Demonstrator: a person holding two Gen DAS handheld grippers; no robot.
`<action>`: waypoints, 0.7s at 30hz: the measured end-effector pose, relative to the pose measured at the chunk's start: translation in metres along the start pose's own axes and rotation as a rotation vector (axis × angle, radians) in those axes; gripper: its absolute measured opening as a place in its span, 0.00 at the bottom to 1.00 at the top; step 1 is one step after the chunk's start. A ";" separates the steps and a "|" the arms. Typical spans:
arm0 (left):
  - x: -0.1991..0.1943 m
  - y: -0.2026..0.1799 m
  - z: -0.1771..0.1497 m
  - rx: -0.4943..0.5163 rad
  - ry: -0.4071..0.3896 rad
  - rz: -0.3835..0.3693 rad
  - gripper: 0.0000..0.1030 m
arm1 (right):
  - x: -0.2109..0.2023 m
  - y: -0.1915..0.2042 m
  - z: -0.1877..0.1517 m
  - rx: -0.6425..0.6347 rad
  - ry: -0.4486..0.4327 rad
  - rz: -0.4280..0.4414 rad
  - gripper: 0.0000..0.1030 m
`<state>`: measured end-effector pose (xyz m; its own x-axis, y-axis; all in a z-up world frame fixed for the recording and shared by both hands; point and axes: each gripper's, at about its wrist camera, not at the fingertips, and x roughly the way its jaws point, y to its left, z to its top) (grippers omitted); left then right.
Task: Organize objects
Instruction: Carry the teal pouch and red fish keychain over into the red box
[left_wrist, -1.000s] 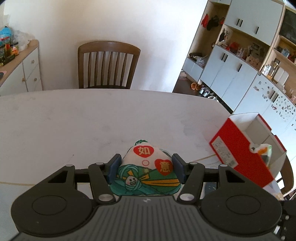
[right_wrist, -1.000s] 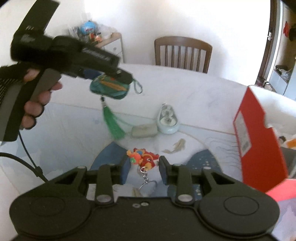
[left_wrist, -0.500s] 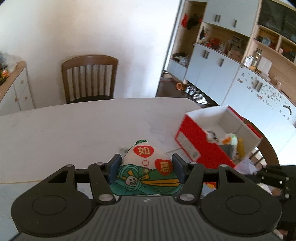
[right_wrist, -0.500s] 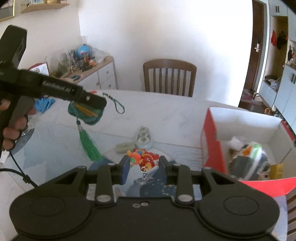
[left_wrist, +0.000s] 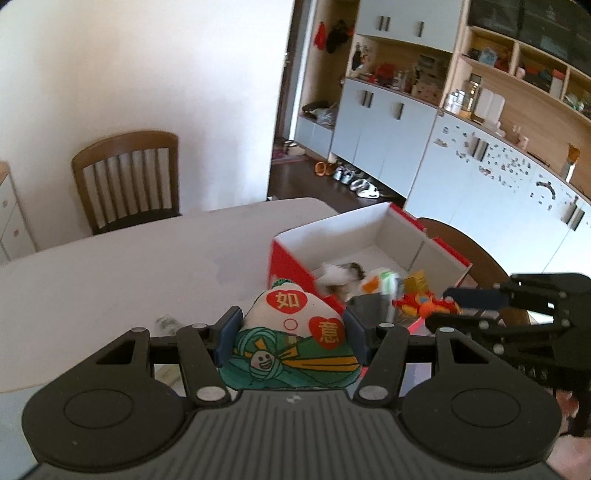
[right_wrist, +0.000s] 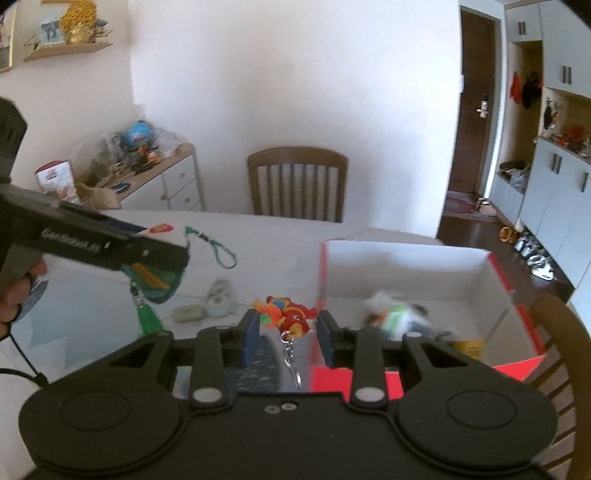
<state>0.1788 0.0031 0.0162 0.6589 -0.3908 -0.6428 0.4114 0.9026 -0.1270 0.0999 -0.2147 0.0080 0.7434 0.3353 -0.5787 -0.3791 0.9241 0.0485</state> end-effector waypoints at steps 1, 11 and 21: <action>0.003 -0.008 0.005 0.010 -0.001 -0.001 0.57 | -0.001 -0.008 0.001 0.003 -0.004 -0.010 0.31; 0.036 -0.072 0.049 0.085 -0.003 -0.014 0.57 | -0.006 -0.083 0.008 0.008 -0.043 -0.075 0.31; 0.079 -0.109 0.095 0.136 0.000 0.005 0.57 | 0.010 -0.127 0.010 0.010 -0.043 -0.091 0.31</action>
<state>0.2455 -0.1431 0.0508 0.6610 -0.3860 -0.6435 0.4897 0.8716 -0.0197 0.1607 -0.3273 0.0039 0.7979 0.2571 -0.5452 -0.3036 0.9528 0.0051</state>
